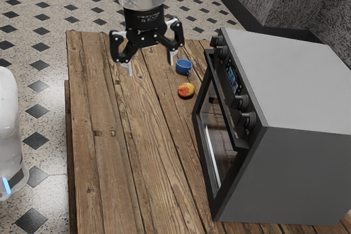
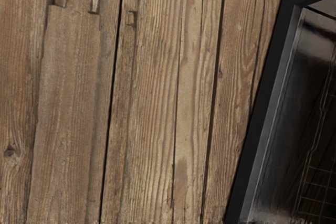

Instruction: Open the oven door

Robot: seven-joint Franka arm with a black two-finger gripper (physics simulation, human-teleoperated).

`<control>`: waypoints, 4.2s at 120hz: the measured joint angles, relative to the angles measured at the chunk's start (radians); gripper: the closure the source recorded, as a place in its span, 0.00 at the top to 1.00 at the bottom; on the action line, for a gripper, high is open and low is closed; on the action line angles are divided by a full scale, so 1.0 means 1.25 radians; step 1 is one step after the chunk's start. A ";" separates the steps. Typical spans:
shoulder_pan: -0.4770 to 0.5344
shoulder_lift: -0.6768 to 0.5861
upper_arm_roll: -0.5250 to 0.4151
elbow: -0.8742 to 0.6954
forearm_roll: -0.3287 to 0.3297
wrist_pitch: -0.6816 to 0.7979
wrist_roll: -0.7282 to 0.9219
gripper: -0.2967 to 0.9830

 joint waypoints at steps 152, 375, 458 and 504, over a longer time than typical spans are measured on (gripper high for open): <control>0.064 0.209 -0.032 0.029 0.021 0.181 0.104 0.77; 0.135 0.175 -0.028 -0.119 -0.031 0.272 0.228 0.77; 0.172 -0.415 -0.085 -0.521 -0.238 0.331 0.233 0.77; 0.068 0.085 0.386 -0.132 -0.004 0.152 0.130 0.77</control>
